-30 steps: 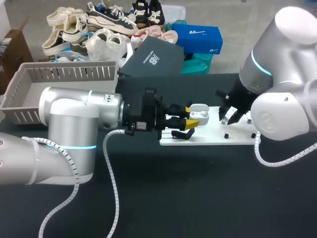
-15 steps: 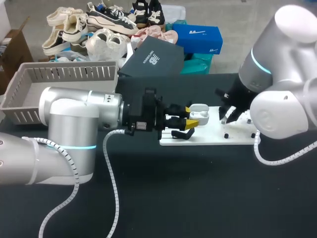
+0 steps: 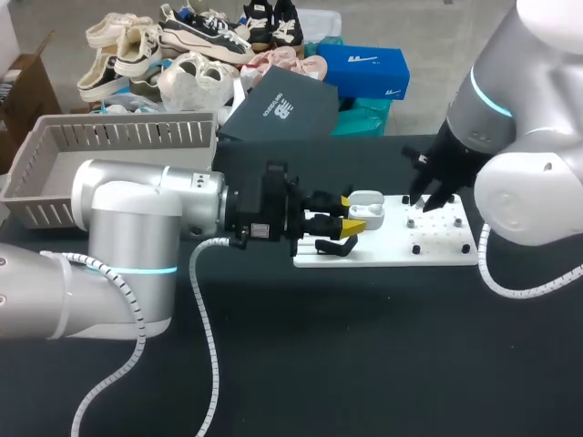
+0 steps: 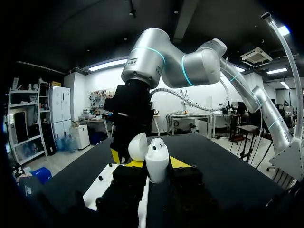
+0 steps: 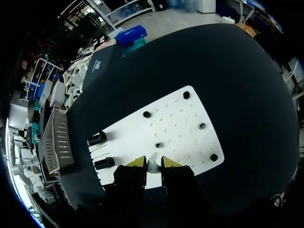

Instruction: Pick up each earbud case from the left stands, insert the matching earbuds, close the lid, and place the case in the box.

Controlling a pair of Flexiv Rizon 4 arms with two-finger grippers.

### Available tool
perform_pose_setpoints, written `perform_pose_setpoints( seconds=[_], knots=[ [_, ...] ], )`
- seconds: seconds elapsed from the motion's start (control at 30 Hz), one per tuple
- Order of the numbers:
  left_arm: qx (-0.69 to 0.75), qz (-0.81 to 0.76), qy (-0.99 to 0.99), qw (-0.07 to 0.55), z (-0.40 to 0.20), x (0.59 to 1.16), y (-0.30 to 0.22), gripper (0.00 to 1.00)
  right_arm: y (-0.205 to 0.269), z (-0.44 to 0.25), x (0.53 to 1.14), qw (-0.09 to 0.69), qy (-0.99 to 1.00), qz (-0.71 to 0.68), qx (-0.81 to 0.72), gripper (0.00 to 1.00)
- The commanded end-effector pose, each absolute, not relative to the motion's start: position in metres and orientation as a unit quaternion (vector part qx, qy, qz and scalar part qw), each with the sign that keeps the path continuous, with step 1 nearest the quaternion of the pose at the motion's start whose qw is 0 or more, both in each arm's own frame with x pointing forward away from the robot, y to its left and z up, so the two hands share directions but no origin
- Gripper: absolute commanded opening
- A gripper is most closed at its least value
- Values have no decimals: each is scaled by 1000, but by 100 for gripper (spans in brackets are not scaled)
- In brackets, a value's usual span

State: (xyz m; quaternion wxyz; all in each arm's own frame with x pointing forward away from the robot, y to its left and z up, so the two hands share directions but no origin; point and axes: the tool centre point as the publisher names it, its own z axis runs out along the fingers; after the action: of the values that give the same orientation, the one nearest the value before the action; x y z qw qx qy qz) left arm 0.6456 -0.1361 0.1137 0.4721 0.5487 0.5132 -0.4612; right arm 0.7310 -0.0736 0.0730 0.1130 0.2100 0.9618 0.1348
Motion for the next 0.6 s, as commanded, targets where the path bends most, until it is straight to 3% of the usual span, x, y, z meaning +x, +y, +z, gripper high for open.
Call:
perform_pose_setpoints(
  seconds=[0.03, 0.3, 0.6],
  knots=[
    [549, -462, 513, 472, 114, 646, -136, 0, -83, 105, 702, 154, 955, 124, 221, 0],
    [549, -462, 513, 472, 114, 646, -136, 0, -79, 156, 674, 187, 951, 118, 217, 0],
    [549, -462, 513, 472, 114, 646, -136, 0, -44, 218, 638, 180, 962, 141, 147, 0]
  ],
)
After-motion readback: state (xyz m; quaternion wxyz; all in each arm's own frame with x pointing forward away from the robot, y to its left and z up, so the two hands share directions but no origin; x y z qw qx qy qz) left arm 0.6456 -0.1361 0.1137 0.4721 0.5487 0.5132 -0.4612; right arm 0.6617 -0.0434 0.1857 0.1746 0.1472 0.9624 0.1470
